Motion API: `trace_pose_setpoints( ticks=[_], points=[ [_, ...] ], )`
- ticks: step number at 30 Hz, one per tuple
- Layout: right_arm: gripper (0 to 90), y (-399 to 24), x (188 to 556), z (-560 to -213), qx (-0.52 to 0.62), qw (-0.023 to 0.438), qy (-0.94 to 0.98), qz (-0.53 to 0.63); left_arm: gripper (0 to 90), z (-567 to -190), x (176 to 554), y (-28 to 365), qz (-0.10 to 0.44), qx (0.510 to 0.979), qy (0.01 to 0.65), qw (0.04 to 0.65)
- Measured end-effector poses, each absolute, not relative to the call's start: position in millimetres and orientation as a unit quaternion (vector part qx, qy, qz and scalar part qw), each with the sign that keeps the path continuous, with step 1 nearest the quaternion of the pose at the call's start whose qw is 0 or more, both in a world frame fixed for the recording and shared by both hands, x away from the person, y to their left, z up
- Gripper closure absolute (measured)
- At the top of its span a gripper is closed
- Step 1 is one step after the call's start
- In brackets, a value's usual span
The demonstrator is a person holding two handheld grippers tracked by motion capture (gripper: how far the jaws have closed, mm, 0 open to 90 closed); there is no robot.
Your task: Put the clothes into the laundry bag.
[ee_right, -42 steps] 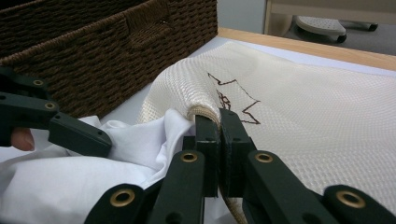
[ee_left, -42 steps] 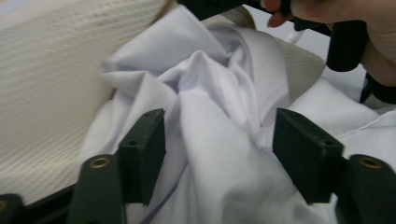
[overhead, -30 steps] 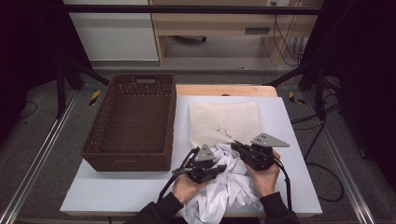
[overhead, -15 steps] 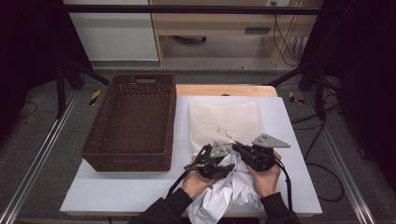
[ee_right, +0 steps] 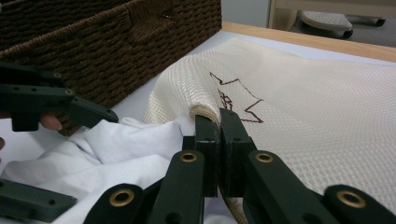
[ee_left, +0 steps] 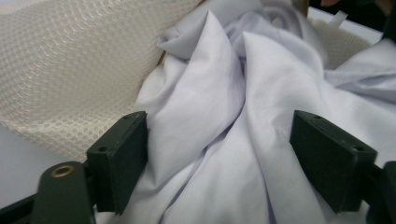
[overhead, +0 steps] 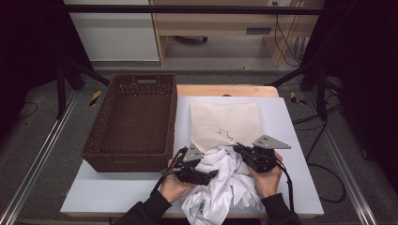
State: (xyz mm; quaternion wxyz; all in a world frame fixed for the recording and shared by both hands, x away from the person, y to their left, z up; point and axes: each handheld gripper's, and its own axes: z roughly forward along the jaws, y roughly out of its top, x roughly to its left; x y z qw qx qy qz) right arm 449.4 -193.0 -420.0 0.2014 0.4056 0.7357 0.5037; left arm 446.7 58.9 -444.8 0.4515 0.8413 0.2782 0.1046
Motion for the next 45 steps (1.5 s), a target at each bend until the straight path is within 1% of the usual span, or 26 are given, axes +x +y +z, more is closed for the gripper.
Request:
trace_pose_setpoints(
  ticks=[3,4,5,6,7,8,10,12,14,17,20,23,27,29,31,33,35,38,40,42,43,45],
  points=[
    [87.8,-191.3,450.1,-422.0,0.406,0.200,0.738,0.501,17.5,-448.6,447.6,56.8,0.099,0.843,0.281,0.448],
    [87.9,-190.6,450.1,-422.4,0.405,0.199,0.739,0.501,19.1,-449.5,447.7,56.4,0.092,0.843,0.286,0.447],
    [87.9,-189.9,450.1,-422.5,0.404,0.199,0.739,0.501,25.1,-450.9,447.5,56.5,0.087,0.842,0.290,0.446],
    [87.9,-189.1,450.0,-422.5,0.405,0.199,0.739,0.501,33.4,-452.5,448.0,56.2,0.082,0.843,0.296,0.442],
    [88.0,-188.8,450.1,-422.4,0.404,0.200,0.740,0.500,44.6,-455.6,450.1,54.9,0.066,0.847,0.303,0.432],
    [88.0,-188.8,450.1,-422.1,0.403,0.198,0.739,0.503,53.0,-457.9,451.0,54.1,0.069,0.847,0.304,0.431],
    [88.0,-188.7,450.0,-421.4,0.404,0.198,0.738,0.503,64.6,-458.2,452.1,53.3,0.064,0.843,0.307,0.436],
    [88.1,-189.1,450.1,-421.5,0.404,0.197,0.738,0.503,73.6,-453.4,447.1,51.3,0.073,0.841,0.296,0.446],
    [88.1,-189.5,450.4,-421.3,0.404,0.197,0.738,0.504,76.2,-445.5,439.0,47.0,0.084,0.841,0.278,0.457],
    [88.1,-189.0,450.5,-420.9,0.403,0.195,0.735,0.509,77.6,-431.6,428.5,36.3,0.087,0.837,0.250,0.479],
    [88.1,-187.7,449.1,-418.3,0.397,0.197,0.734,0.514,77.7,-426.9,425.5,17.6,0.085,0.835,0.240,0.487],
    [88.1,-188.1,447.7,-415.7,0.394,0.198,0.732,0.520,77.5,-431.0,432.0,0.5,0.090,0.846,0.236,0.469],
    [88.1,-189.2,446.8,-414.1,0.391,0.193,0.731,0.524,75.3,-439.4,451.0,-16.2,0.103,0.859,0.253,0.433],
    [88.1,-190.3,447.1,-414.8,0.391,0.193,0.733,0.522,70.4,-445.6,460.5,-17.0,0.100,0.866,0.254,0.419],
    [88.1,-191.2,447.8,-416.4,0.395,0.192,0.733,0.519,64.9,-450.1,465.2,-12.6,0.089,0.859,0.265,0.428],
    [88.0,-192.2,448.8,-418.8,0.399,0.194,0.736,0.512,58.9,-448.8,463.0,-7.9,0.089,0.854,0.271,0.435],
    [88.0,-193.5,449.2,-420.2,0.403,0.194,0.735,0.510,46.2,-444.1,458.2,-2.7,0.095,0.852,0.267,0.441],
    [87.9,-194.1,449.0,-420.5,0.403,0.196,0.735,0.510,32.7,-430.3,448.7,10.9,0.095,0.852,0.259,0.446],
    [87.9,-193.8,448.6,-420.2,0.403,0.197,0.734,0.510,28.5,-421.3,440.6,25.9,0.102,0.848,0.254,0.454],
    [87.9,-193.4,448.0,-420.2,0.401,0.198,0.735,0.510,27.5,-419.0,435.3,41.0,0.114,0.844,0.260,0.456],
    [87.8,-193.4,447.8,-420.1,0.400,0.199,0.735,0.510,27.3,-421.8,434.7,49.4,0.112,0.841,0.269,0.457],
    [87.8,-193.2,447.8,-420.2,0.400,0.198,0.735,0.510,26.6,-429.4,437.1,57.5,0.089,0.837,0.281,0.461]
  ],
)
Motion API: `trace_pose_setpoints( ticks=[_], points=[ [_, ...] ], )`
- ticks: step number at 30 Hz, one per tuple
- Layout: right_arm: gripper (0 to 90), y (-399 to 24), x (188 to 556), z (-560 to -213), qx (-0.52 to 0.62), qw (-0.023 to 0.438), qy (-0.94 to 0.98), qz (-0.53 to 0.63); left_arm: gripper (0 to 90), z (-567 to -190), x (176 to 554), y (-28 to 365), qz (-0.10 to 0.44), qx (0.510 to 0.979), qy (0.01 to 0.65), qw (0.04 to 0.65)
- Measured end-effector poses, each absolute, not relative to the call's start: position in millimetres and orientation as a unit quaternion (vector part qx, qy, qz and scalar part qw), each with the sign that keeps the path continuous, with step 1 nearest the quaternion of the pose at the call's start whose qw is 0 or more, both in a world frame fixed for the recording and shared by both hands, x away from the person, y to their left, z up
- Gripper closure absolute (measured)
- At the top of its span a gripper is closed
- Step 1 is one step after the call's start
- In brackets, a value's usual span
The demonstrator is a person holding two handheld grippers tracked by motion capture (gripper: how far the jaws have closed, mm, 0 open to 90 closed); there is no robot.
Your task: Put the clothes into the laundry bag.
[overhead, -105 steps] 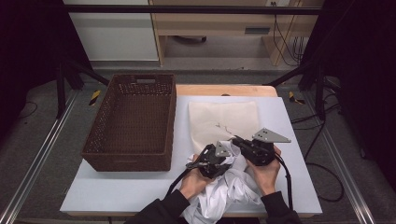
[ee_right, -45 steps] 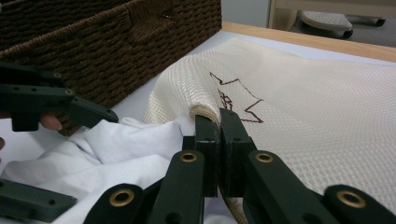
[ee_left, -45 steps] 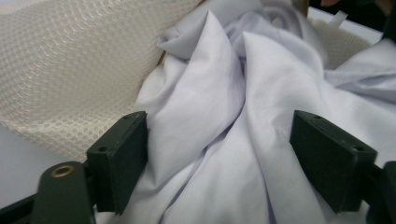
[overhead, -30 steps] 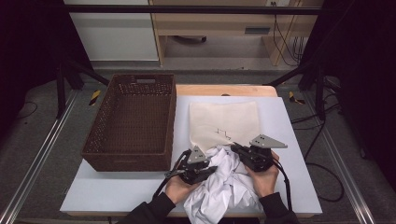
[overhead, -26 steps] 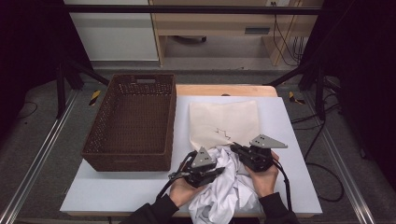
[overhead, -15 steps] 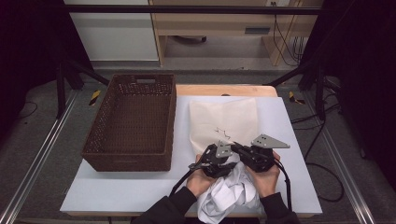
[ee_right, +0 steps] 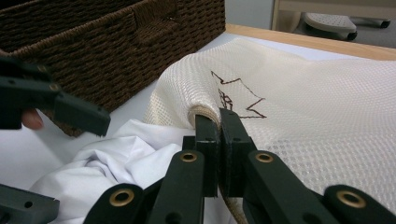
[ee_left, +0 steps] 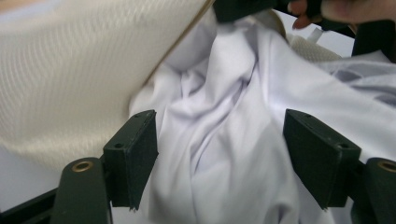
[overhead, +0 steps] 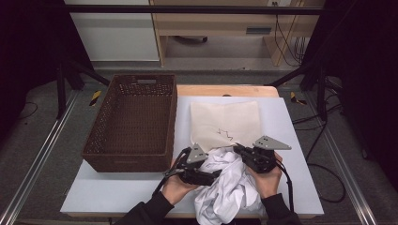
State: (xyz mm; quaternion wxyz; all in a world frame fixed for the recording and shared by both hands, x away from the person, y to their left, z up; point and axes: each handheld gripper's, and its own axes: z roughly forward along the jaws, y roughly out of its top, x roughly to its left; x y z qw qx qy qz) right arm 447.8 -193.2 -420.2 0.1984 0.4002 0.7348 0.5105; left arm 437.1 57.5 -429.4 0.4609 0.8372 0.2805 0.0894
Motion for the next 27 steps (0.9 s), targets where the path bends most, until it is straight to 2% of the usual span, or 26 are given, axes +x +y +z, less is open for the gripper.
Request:
trace_pose_setpoints(
  ticks=[5,6,12,14,20,25,27],
  points=[
    [87.7,-191.1,447.6,-421.0,0.399,0.199,0.737,0.507,26.3,-456.0,451.1,59.2,0.049,0.837,0.303,0.453],
    [87.8,-190.6,447.4,-421.3,0.397,0.202,0.740,0.504,28.9,-457.1,451.5,57.6,0.040,0.837,0.305,0.452],
    [88.0,-191.0,447.7,-421.2,0.399,0.199,0.738,0.507,71.6,-452.7,444.0,49.5,0.061,0.838,0.299,0.452],
    [88.1,-190.8,447.6,-420.7,0.397,0.196,0.737,0.510,76.9,-443.7,436.7,45.8,0.070,0.834,0.283,0.469],
    [88.2,-189.9,446.7,-417.8,0.393,0.190,0.733,0.521,78.8,-416.5,423.9,25.7,0.086,0.822,0.247,0.505],
    [88.2,-193.7,445.1,-413.3,0.392,0.190,0.727,0.530,78.5,-426.9,445.8,-4.4,0.130,0.847,0.258,0.446],
    [88.1,-193.2,444.6,-412.0,0.391,0.191,0.727,0.531,77.8,-435.5,458.0,-10.9,0.126,0.852,0.273,0.429]
  ],
)
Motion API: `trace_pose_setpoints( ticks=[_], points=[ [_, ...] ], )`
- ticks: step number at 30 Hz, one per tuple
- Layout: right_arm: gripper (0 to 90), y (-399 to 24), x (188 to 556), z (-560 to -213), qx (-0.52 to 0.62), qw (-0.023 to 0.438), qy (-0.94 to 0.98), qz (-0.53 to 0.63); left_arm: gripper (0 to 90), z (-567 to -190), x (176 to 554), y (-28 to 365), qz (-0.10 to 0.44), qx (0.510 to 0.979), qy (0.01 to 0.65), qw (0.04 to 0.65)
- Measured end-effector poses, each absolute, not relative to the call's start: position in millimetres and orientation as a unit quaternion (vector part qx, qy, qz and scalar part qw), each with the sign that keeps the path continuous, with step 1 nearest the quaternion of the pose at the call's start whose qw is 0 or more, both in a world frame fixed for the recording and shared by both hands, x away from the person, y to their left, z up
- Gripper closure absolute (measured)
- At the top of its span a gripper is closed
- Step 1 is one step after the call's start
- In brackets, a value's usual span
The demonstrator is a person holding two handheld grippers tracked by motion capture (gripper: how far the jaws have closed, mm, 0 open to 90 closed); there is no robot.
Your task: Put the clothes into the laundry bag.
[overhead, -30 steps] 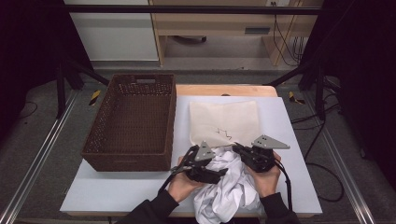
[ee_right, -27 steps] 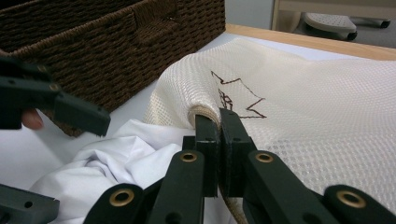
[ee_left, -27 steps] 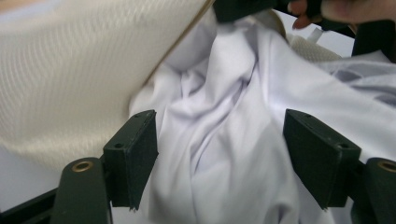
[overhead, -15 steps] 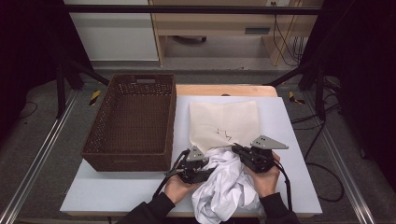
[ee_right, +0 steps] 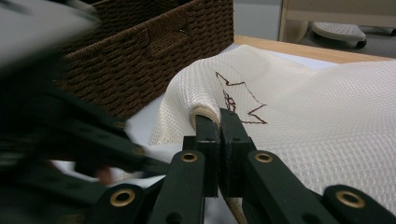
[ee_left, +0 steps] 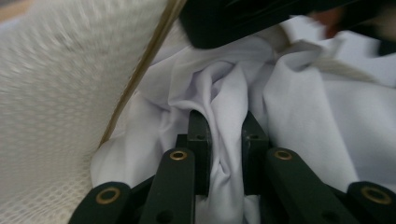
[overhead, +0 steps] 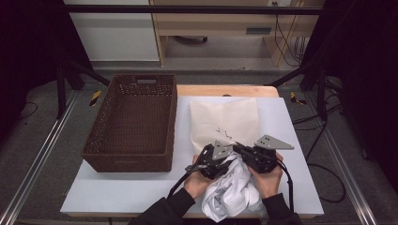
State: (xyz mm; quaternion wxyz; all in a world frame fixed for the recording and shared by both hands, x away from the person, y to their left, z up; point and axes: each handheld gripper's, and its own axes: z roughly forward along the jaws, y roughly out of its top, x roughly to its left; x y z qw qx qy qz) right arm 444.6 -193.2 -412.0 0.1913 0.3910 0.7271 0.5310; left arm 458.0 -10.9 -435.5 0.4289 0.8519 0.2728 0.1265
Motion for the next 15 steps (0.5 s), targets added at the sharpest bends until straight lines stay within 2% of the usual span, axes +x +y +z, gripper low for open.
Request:
trace_pose_setpoints(
  ticks=[4,11,15],
  points=[
    [88.1,-191.7,445.4,-414.5,0.392,0.199,0.734,0.518,72.1,-446.9,470.6,-11.6,0.109,0.844,0.293,0.436],
    [88.0,-196.3,446.3,-417.1,0.399,0.197,0.730,0.519,36.1,-425.9,453.1,21.2,0.115,0.832,0.281,0.463],
    [87.9,-194.8,446.6,-417.8,0.399,0.197,0.729,0.519,29.8,-422.5,448.1,50.8,0.131,0.819,0.297,0.473]
  ],
)
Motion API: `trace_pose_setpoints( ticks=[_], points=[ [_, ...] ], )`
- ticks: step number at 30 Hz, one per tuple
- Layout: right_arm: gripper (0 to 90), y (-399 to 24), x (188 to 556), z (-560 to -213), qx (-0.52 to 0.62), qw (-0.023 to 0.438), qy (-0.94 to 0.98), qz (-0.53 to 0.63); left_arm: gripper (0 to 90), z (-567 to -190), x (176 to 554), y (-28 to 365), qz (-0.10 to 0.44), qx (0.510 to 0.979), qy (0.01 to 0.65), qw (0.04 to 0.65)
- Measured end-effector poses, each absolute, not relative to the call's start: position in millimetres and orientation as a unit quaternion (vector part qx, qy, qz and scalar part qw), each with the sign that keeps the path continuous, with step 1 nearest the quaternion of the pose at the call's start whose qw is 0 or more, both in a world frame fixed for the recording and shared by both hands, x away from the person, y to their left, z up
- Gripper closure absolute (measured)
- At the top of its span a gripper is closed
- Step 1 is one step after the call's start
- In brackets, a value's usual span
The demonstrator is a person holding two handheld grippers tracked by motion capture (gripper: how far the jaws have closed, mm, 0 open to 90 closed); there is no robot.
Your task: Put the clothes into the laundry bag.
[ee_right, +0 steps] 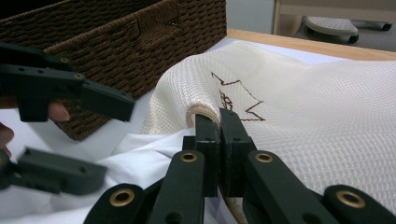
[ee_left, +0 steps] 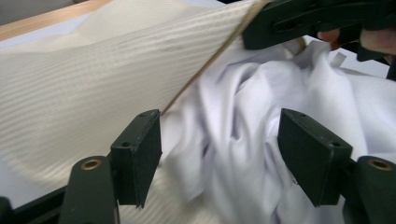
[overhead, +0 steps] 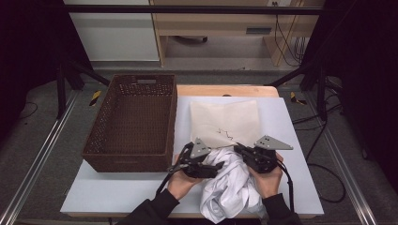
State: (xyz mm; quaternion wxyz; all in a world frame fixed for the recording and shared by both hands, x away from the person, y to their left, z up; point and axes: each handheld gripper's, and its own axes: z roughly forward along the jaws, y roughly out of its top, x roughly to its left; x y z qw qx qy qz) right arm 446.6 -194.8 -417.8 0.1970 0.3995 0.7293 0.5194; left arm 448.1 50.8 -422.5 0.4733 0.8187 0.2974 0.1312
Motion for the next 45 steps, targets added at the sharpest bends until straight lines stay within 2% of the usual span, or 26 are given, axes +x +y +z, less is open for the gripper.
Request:
trace_pose_setpoints(
  ticks=[5,8,9,11,14,16,18,21,24,30,32,35,38,41,45],
  points=[
    [87.8,-192.1,447.3,-419.3,0.398,0.196,0.732,0.517,26.3,-445.9,462.3,55.4,0.070,0.820,0.324,0.466],
    [87.8,-191.8,448.0,-420.5,0.399,0.194,0.734,0.515,25.6,-454.8,466.8,48.0,0.073,0.826,0.324,0.456],
    [87.8,-191.8,448.0,-420.9,0.399,0.194,0.734,0.514,29.7,-455.2,466.5,47.1,0.079,0.826,0.322,0.456],
    [87.8,-192.3,448.3,-421.4,0.398,0.195,0.735,0.513,51.0,-454.1,462.9,45.9,0.083,0.825,0.311,0.464],
    [87.9,-192.0,448.2,-421.2,0.398,0.194,0.733,0.516,63.6,-443.9,450.9,38.0,0.141,0.842,0.286,0.435],
    [87.9,-192.4,447.9,-420.7,0.398,0.195,0.733,0.516,68.7,-435.7,444.2,33.0,0.162,0.848,0.269,0.427],
    [87.9,-193.8,447.7,-419.9,0.399,0.197,0.731,0.517,72.2,-429.2,441.3,30.1,0.159,0.849,0.265,0.429],
    [88.1,-195.2,447.3,-418.8,0.401,0.196,0.728,0.521,78.3,-422.1,449.3,33.4,0.089,0.828,0.298,0.467],
    [88.2,-196.1,446.7,-417.4,0.401,0.196,0.723,0.527,79.4,-419.0,452.7,27.3,0.093,0.825,0.296,0.472],
    [88.2,-195.2,445.3,-414.8,0.396,0.193,0.722,0.533,79.3,-430.8,466.1,-2.9,0.147,0.840,0.287,0.437],
    [88.2,-197.2,443.4,-411.5,0.392,0.190,0.719,0.541,78.9,-439.1,475.6,-6.1,0.153,0.847,0.297,0.413],
    [88.1,-201.2,441.6,-407.0,0.395,0.193,0.712,0.548,76.7,-444.1,483.7,1.0,0.142,0.837,0.311,0.426],
    [88.1,-203.6,443.8,-411.4,0.403,0.190,0.715,0.540,65.0,-439.3,479.0,4.4,0.148,0.836,0.312,0.426],
    [88.0,-202.9,446.3,-417.5,0.405,0.188,0.722,0.529,47.8,-428.2,470.1,14.4,0.131,0.833,0.300,0.445],
    [88.0,-200.7,445.7,-419.5,0.403,0.187,0.725,0.526,37.6,-408.3,452.7,38.6,0.113,0.819,0.287,0.483]
  ],
)
